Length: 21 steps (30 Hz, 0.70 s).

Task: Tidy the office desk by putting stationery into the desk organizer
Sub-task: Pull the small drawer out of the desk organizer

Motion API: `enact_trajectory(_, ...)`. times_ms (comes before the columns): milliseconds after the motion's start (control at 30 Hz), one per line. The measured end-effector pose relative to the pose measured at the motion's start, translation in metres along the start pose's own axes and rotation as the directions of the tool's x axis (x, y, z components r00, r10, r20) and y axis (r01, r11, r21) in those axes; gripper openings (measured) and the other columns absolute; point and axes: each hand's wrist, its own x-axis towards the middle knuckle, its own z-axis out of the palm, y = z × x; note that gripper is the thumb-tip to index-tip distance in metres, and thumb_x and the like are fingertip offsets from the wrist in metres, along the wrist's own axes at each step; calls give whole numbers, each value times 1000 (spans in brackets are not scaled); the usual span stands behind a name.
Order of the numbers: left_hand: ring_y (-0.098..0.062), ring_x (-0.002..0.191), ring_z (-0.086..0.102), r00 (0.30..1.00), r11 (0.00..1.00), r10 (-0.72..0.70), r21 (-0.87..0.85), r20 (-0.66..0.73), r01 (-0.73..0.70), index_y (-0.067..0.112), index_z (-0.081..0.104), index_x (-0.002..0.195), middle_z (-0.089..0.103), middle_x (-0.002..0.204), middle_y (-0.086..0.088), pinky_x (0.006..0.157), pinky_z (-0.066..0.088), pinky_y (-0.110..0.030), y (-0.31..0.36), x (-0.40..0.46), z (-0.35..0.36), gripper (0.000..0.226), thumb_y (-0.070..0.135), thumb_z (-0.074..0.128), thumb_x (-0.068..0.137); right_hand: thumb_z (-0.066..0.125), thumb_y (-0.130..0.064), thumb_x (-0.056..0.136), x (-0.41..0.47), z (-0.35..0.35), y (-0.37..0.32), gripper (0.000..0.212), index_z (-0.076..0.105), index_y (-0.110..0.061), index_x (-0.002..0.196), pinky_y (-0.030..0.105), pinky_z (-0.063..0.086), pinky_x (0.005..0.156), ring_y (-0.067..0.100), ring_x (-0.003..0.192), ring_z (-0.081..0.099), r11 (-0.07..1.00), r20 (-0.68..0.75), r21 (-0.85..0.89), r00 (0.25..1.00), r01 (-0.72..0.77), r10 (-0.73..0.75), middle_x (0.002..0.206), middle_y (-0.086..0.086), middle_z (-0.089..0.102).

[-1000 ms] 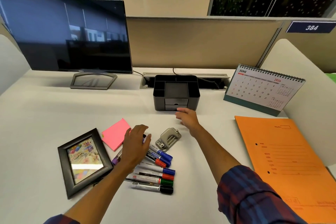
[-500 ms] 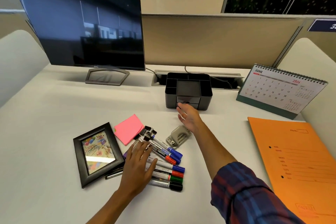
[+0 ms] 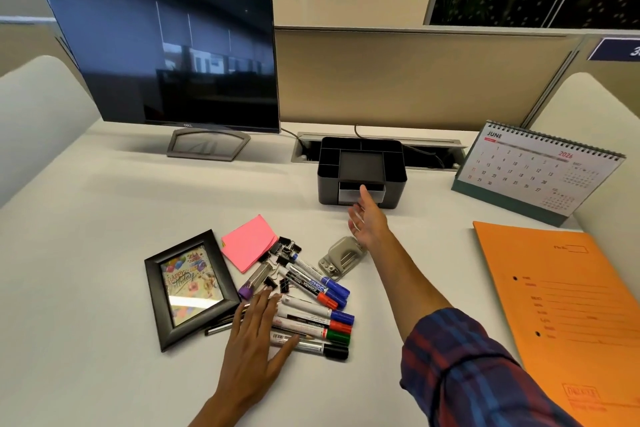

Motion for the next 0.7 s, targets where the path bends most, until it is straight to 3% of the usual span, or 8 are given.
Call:
enact_trajectory(167,-17,146,24,999,999,-39,25,14,38,8,35,148,33,156,-6,118,16,-40,-4,-9,-1,79,65,35,94,73,-36,84,-7,-4,5,40,61,-8,109,28,54,78,21,106,65,999,-90,36,996,28,-25,114,9,65)
enact_trajectory(300,-22,141,32,997,997,-74,35,2,74,3,41,144,39,152,-12,116,19,-39,-4,-17,-2,82,67,33,93,77,-31,80,-10,-11,7,46,60,-4,114,26,56,74,19,93,68,998,-131,43,990,49,-43,106,10,66)
enact_trajectory(433,-25,137,38,994,994,-109,30,-13,109,2,44,141,44,148,-13,115,17,-33,-1,-24,-7,82,67,33,92,75,-29,82,-17,-22,11,38,57,-8,107,27,57,76,20,88,69,997,-155,-12,985,79,-80,101,12,69)
enact_trajectory(700,-23,135,41,983,983,-178,56,33,176,5,47,141,47,146,-9,113,25,-36,1,-30,-8,83,69,27,92,74,-28,81,-27,-54,22,49,54,-9,122,27,59,66,20,81,71,982,-170,-111,971,153,-171,107,15,68)
